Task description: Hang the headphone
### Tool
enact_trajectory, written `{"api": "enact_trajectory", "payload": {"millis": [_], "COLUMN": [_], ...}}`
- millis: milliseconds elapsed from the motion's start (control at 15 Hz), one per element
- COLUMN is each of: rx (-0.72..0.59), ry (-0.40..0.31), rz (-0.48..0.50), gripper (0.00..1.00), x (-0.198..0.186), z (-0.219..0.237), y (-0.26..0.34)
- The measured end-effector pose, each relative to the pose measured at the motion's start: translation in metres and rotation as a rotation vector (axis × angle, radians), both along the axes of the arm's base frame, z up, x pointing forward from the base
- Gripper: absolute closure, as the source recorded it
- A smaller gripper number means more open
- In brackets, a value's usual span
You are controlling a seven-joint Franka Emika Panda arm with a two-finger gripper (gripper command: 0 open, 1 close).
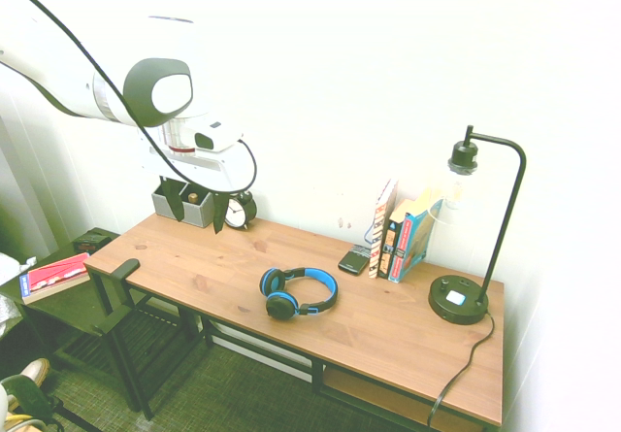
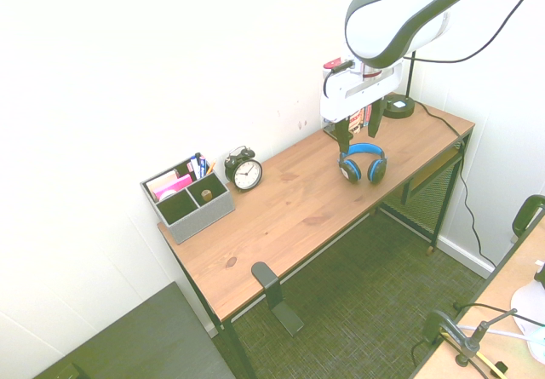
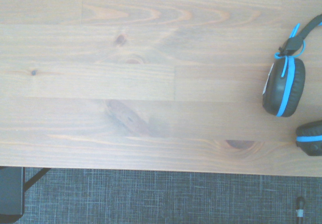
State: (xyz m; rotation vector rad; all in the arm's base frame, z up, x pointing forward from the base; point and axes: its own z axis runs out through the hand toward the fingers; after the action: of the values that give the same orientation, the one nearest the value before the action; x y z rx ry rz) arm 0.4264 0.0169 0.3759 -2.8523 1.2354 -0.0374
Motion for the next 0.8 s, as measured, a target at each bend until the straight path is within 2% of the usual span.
{"api": "enact_trajectory", "payload": {"millis": [333, 533, 800], "rx": [-0.012, -0.037, -0.083], "ry": [-0.013, -0.043, -0.093], "rz": [0.025, 0.043, 0.097], "gripper": [0.00, 0.00, 0.00], "x": [0.006, 0.027, 0.054], "z": [0.003, -0.008, -0.050], "y": [-0.020, -0.084, -0.153]}}
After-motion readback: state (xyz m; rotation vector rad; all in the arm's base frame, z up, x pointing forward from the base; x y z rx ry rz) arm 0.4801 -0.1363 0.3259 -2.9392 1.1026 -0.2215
